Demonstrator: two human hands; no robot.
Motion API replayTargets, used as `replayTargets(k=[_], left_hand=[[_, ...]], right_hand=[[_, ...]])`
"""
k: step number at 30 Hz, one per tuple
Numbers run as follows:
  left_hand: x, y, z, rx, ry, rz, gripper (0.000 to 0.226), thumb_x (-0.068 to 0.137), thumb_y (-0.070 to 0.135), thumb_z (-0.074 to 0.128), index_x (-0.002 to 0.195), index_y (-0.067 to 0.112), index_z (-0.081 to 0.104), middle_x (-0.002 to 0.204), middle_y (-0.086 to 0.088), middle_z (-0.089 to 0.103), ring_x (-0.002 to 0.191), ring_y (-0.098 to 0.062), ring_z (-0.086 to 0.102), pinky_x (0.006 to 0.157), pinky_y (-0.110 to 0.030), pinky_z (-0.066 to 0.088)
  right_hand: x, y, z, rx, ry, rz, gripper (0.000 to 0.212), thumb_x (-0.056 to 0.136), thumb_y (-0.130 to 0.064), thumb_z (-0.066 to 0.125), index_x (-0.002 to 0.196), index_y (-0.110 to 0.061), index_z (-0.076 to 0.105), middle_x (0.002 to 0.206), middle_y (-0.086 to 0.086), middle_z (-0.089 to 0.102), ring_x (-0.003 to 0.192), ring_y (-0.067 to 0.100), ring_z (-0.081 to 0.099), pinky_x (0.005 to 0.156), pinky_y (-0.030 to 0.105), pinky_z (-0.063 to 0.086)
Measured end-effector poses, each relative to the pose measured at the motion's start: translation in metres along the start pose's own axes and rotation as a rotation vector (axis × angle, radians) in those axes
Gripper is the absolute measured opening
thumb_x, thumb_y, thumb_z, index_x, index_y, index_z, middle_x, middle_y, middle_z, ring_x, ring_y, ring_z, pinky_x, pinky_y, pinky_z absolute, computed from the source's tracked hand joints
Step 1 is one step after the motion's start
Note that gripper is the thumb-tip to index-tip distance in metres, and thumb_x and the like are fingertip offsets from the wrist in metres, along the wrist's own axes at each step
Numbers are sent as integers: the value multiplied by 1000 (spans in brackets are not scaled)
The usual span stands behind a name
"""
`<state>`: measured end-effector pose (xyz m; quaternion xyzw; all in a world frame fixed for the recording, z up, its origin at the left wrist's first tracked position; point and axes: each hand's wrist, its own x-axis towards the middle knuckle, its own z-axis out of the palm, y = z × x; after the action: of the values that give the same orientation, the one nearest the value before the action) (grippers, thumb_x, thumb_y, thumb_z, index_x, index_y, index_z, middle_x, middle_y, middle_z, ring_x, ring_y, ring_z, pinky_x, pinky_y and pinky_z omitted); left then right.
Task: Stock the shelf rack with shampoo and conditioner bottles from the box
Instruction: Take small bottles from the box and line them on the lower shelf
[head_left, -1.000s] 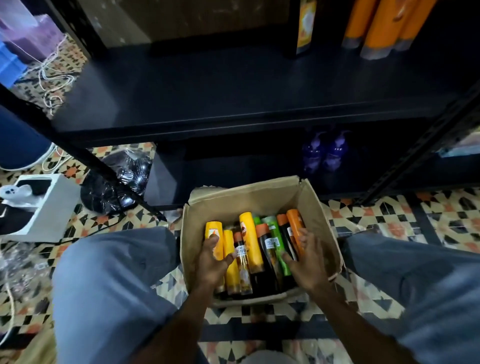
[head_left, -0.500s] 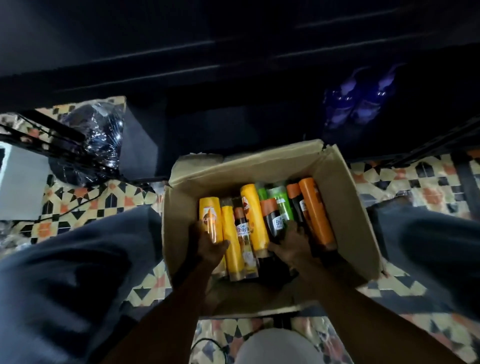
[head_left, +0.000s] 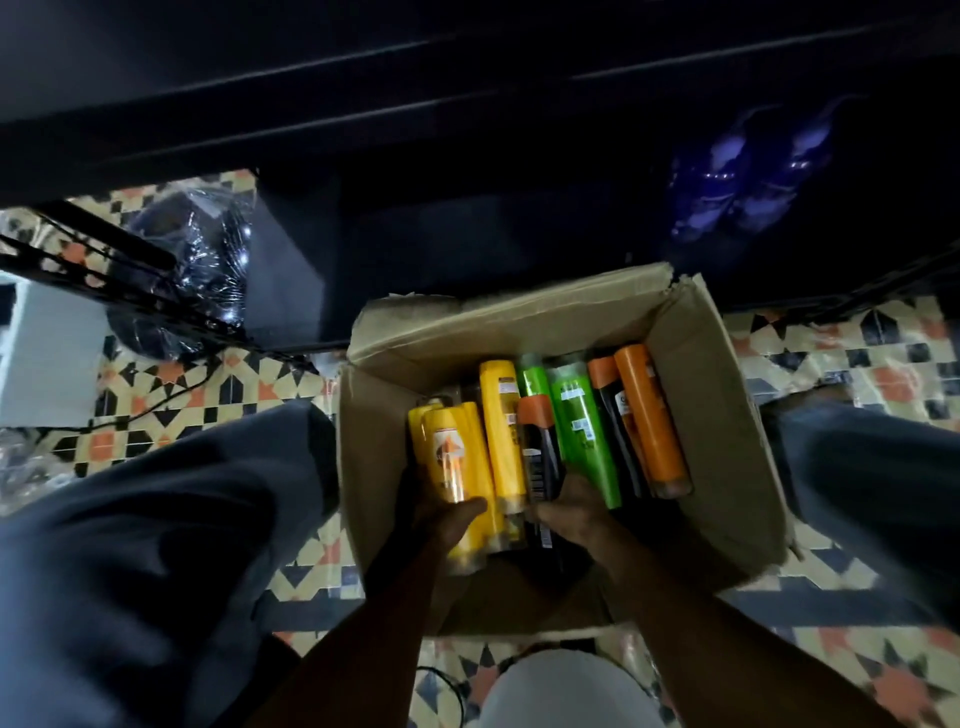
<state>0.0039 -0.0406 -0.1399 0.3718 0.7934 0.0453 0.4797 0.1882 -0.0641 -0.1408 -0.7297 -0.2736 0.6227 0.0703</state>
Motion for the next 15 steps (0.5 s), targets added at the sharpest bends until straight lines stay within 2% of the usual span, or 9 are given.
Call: replayTargets(k=[2,4,5,6,8,9,10,13,15], left_hand=[[-8,4,2,-2,-46,33,114,70,20,93,157,14,21,153,-5,39,138,-28,43,110,-36,39],[-15,11,4,-15,-58,101,123,68,9,93,159,8,11,148,-3,34,139,-24,38,105,-31,35],[-20,13,2,-21,-73,97,123,68,6,92,160,8,10,144,-2,35,136,-21,38,100,-27,35],[-27,18,0,-35,-80,110,121,68,3,91,159,9,11,139,-1,36,131,-19,40,95,-25,34],[-33,20,-3,-60,-80,140,122,67,5,93,159,11,12,137,-2,43,129,-21,46,94,-28,37],[-40,25,-7,-82,-89,157,124,66,7,93,159,13,12,138,-2,45,128,-21,47,96,-31,38],[-44,26,-9,-85,-87,183,125,66,7,93,160,13,11,139,-2,46,125,-19,48,97,-32,39],[-67,42,-12,-97,-66,249,119,65,13,94,158,14,20,140,-3,48,122,-19,48,99,-34,42],[-81,55,-16,-109,-65,293,96,65,16,94,143,19,37,124,0,57,111,-18,52,91,-26,46]], right_hand=[[-7,-3,-7,83,-70,-1,48,72,-19,90,111,-23,62,115,4,70,98,17,63,77,25,53],[-20,-4,-17,189,-106,15,36,76,-27,87,101,-25,61,99,-4,66,86,9,57,63,17,44],[-25,-3,-20,235,-133,24,37,74,-35,88,96,-25,60,94,-7,63,86,9,56,66,18,44],[-35,-4,-26,247,-146,30,50,65,-47,90,97,-22,61,97,-5,64,93,11,58,75,23,49],[-37,7,-31,260,-148,11,104,36,-66,91,121,-14,64,118,4,69,111,19,63,97,42,52],[-38,15,-38,275,-137,-29,113,34,-66,92,129,-14,61,122,7,70,113,22,65,99,50,51],[-40,20,-44,317,-132,-52,102,44,-59,94,131,-15,61,119,8,72,110,25,69,98,54,53],[-92,-4,-68,305,-100,-178,41,81,-28,80,117,-14,67,99,9,77,91,27,74,89,53,58],[-111,-12,-80,342,-23,-274,37,76,-19,80,111,-16,66,96,7,75,87,24,71,83,44,59]])
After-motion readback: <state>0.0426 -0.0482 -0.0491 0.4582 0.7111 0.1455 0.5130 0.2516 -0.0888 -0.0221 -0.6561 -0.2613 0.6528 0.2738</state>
